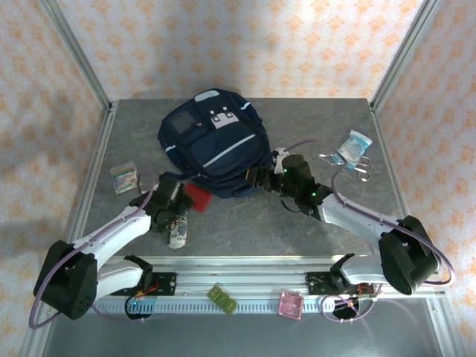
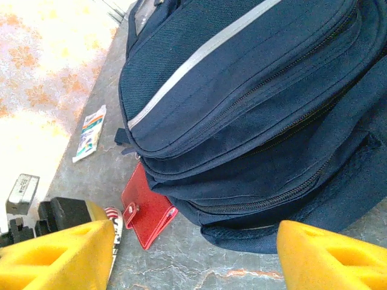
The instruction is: Pack the student bag
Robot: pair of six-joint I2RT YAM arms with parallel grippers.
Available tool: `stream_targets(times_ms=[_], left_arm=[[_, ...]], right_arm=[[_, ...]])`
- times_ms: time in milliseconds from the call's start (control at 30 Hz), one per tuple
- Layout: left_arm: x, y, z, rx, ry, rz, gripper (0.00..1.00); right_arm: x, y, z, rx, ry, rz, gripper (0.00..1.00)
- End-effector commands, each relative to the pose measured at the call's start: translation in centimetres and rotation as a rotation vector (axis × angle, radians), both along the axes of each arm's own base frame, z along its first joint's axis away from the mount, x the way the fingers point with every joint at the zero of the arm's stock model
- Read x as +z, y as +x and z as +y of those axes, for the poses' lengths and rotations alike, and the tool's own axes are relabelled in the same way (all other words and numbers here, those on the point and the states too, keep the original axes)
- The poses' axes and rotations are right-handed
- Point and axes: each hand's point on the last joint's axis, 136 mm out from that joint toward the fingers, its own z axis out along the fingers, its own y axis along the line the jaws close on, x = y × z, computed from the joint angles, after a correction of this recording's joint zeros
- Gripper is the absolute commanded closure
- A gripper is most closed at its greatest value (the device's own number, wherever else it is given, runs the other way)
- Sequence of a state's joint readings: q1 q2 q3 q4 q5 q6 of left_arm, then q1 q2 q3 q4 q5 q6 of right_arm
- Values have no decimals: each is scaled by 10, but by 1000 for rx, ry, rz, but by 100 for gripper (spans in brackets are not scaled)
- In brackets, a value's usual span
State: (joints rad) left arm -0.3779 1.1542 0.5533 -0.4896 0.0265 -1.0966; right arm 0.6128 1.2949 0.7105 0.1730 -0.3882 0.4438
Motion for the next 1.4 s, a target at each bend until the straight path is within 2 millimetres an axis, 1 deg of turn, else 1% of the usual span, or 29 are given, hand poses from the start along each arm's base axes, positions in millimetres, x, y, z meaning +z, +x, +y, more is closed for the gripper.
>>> stream_targets(times_ms=[0,33,133,167,233,267,333,367,400,467,567,633,733,833,900,1000,1067,1167,1300,1367], left_arm=[[-7,-9,4,-89,101,76,1],[-11,-12,5,-97,114,95,1],[-17,-13,2,-117,114,108,8],[-18,-13,1,-119,109,108,13],[-18,-10,-1,-123,97,101,27],[-17,-9,-2,-125,94,97,31],[-11,-6,-4,-127,89,81,34],[-6,-3,-6,-128,83,68,41],[0,1,-9,-133,70,46,45],[16,9,-14,-123,34,-6,46],[50,27,-25,-100,-35,-119,47],[77,43,-33,-85,-80,-196,47],[107,68,-46,-54,-153,-292,48],[129,92,-63,-25,-249,-367,48],[144,109,-78,-20,-324,-415,49],[165,126,-97,-44,-346,-459,49],[173,133,-108,-65,-349,-467,49],[181,140,-124,-84,-384,-470,49],[193,145,-145,-108,-436,-498,49],[198,146,-152,-118,-453,-505,49]], right_arm=[[7,2,2,-8,20,-24,30],[7,1,1,-12,19,-25,30],[8,-1,-4,-27,13,-32,30],[8,-1,-5,-32,12,-35,30],[9,-2,-6,-34,14,-34,30],[9,-2,-6,-32,15,-34,30],[8,-2,-6,-30,14,-31,30],[9,-3,-5,-26,16,-30,30],[10,-3,-4,-22,17,-31,30],[13,-4,-1,-5,24,-33,30],[19,-10,9,66,53,-36,30],[23,-15,19,126,82,-30,30],[36,-28,32,222,159,-46,29],[53,-42,42,307,241,-80,28],[61,-53,49,354,269,-113,26],[70,-61,55,375,306,-153,25],[72,-59,58,361,315,-160,25],[70,-47,56,300,307,-167,25],[61,-29,53,211,270,-158,25],[60,-24,53,188,265,-162,26]])
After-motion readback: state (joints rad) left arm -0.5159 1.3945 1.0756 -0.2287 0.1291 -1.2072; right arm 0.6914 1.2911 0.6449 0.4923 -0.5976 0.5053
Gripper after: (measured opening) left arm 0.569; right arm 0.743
